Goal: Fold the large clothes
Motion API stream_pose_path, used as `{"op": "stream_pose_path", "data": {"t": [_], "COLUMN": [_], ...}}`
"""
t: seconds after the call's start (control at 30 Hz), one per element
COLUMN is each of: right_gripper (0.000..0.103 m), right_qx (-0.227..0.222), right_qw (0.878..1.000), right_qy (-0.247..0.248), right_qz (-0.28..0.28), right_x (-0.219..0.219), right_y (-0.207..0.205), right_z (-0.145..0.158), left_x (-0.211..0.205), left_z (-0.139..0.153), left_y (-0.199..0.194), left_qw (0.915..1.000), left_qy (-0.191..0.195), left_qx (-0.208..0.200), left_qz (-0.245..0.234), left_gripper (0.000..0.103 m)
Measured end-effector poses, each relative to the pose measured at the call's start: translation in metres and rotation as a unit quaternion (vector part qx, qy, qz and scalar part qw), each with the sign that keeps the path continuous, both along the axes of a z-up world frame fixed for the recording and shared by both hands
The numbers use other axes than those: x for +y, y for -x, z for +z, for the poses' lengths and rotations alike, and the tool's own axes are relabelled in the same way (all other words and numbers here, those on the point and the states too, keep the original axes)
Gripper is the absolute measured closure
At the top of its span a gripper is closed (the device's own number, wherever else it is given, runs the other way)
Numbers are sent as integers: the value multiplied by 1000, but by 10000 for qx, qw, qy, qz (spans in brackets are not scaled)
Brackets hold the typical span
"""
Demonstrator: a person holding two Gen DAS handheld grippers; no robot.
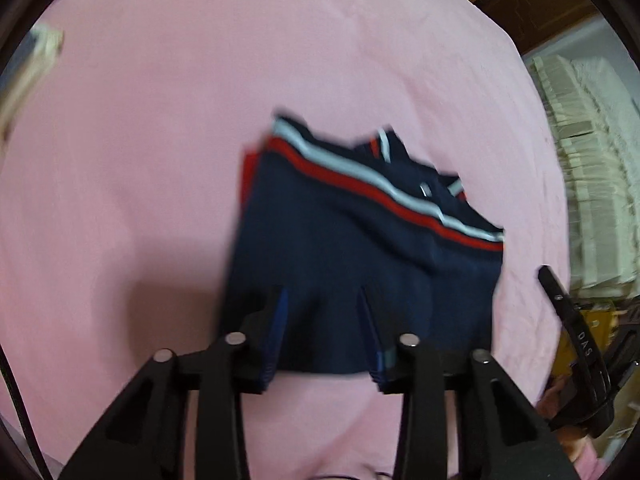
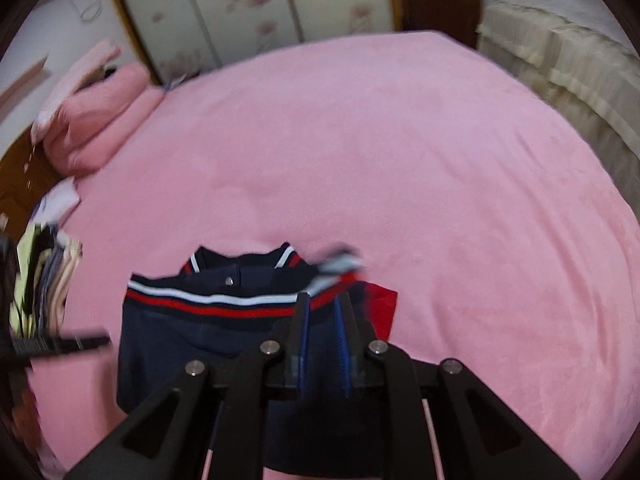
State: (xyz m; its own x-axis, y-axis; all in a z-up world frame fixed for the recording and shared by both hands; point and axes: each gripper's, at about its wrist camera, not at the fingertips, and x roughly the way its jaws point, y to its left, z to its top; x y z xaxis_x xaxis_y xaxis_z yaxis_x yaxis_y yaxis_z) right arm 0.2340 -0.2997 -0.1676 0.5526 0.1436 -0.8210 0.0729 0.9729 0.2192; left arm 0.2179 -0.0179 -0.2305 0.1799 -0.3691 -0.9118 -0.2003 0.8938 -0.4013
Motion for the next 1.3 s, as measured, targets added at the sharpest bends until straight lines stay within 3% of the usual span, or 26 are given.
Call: {"op": "stream_pose_path", "data": {"t": [0.07,0.13,0.23,0.33,0.4,0.43,0.47,0.5,0.57,0.67,0.7,0.73,0.77,0.83,0.87,1.0,1.07,1.2,1.3], "right_gripper": [92,98,101,101,101,103,103,103,103,103,103,103,103,103,103,103,103,103,103], "right_qx": [270,583,857,997,1121,1159,1167,1182,1176,1013,1020,1059,1111,1216,1225,639,430,686,813], "right_qw": [9983,9927,9802,9735,9711,9715,9731,9759,9747,9735,9825,9902,9922,9920,9918,9940,9867,9639,9622], "right_qy": [-520,-900,-1178,-1212,-1241,-1180,-1032,-846,-1066,-1402,-939,-336,-143,-339,-342,-757,-1275,-2249,-2390], "right_qz": [55,557,1341,1661,1701,1697,1697,1629,1572,1496,1240,841,547,-71,-140,470,917,1248,1023], "right_x": [0,18,52,76,83,86,83,74,46,4,-7,-19,-30,-58,-62,-43,-17,40,65], "right_y": [7,16,28,36,35,34,34,35,40,58,64,68,71,77,79,85,83,61,32], "right_z": [-7,-21,-42,-65,-81,-90,-96,-99,-104,-98,-93,-90,-89,-87,-85,-52,-40,-65,-94], "left_x": [-9,-21,-32,-39,-49,-51,-51,-47,-36,-23,-17,-13,-11,-9,-10,-27,-40,-57,-61], "left_z": [-9,-18,-28,-40,-54,-62,-68,-72,-74,-61,-58,-59,-60,-62,-56,-34,-34,-45,-58], "left_y": [14,23,26,24,16,13,12,13,16,25,28,31,34,41,48,60,54,28,2], "left_qw": [9994,9988,9981,9968,9982,9984,9981,9981,9974,9952,9941,9944,9951,9955,9968,9990,9985,9984,9961], "left_qy": [304,408,477,644,224,-145,-262,-137,60,-727,-861,-834,-756,-519,-311,178,462,524,815], "left_qx": [93,132,110,120,265,342,404,419,406,183,151,152,221,453,364,-80,-187,-226,-257], "left_qz": [119,248,366,465,485,426,385,424,597,636,649,624,597,645,644,404,220,-32,-212], "left_gripper": [77,86,87,87,87,100,101,102,102,102,102,102,102,102,102,101,101,101,101]}}
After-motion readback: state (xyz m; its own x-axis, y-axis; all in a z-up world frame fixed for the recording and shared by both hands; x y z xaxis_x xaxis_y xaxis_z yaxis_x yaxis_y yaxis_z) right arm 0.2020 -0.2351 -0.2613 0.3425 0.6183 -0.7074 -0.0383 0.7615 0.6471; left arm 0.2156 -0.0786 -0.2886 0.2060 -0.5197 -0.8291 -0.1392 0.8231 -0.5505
